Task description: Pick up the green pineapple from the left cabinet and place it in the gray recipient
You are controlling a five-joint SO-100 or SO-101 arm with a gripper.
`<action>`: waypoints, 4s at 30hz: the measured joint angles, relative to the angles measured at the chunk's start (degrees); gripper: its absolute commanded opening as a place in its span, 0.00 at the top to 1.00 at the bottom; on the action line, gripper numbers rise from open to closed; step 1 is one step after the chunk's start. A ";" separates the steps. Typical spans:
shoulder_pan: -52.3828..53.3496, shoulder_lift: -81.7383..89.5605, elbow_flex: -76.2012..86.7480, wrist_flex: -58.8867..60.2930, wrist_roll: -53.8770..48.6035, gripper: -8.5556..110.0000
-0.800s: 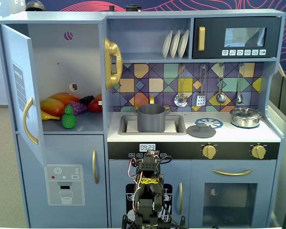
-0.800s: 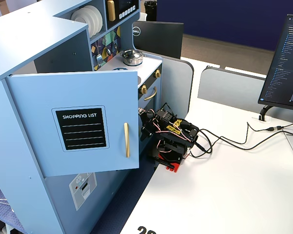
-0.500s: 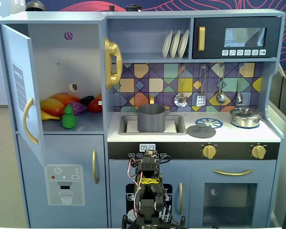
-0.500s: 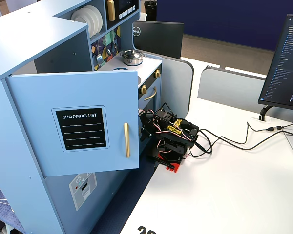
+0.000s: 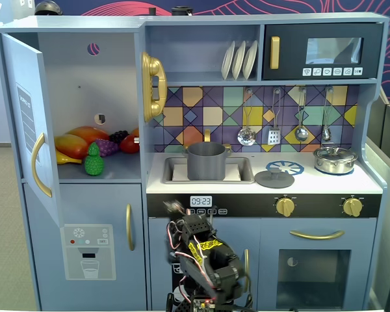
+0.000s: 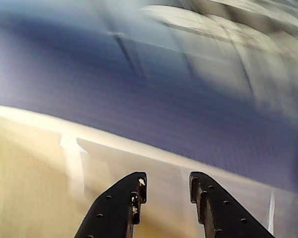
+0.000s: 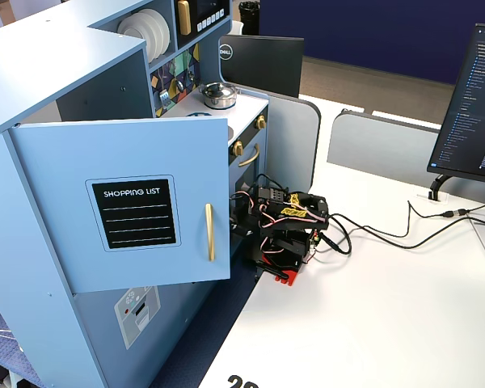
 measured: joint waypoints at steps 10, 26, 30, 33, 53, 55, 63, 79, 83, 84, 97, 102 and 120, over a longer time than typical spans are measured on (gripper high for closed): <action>-15.91 -19.69 -17.58 -49.66 -2.29 0.72; -14.15 -51.42 -37.09 -72.60 -0.18 0.63; -12.92 -59.59 -42.36 -77.78 2.99 0.63; -12.83 -63.90 -45.44 -79.63 4.22 0.63; -12.48 -81.56 -60.82 -78.49 4.22 0.65; -12.48 -82.62 -61.44 -78.13 3.96 0.69; -12.83 -85.17 -65.57 -77.87 0.26 0.93; -19.51 -46.76 -42.80 -89.03 -10.55 0.93; -18.46 -35.16 -38.85 -89.03 -12.57 0.93; -17.40 -32.96 -38.67 -89.12 -12.66 0.93; 13.62 -25.93 -46.32 -84.38 -0.97 0.93; 23.82 -29.00 -53.53 -68.73 3.96 0.93; 37.44 -65.65 -81.91 -30.32 3.25 0.93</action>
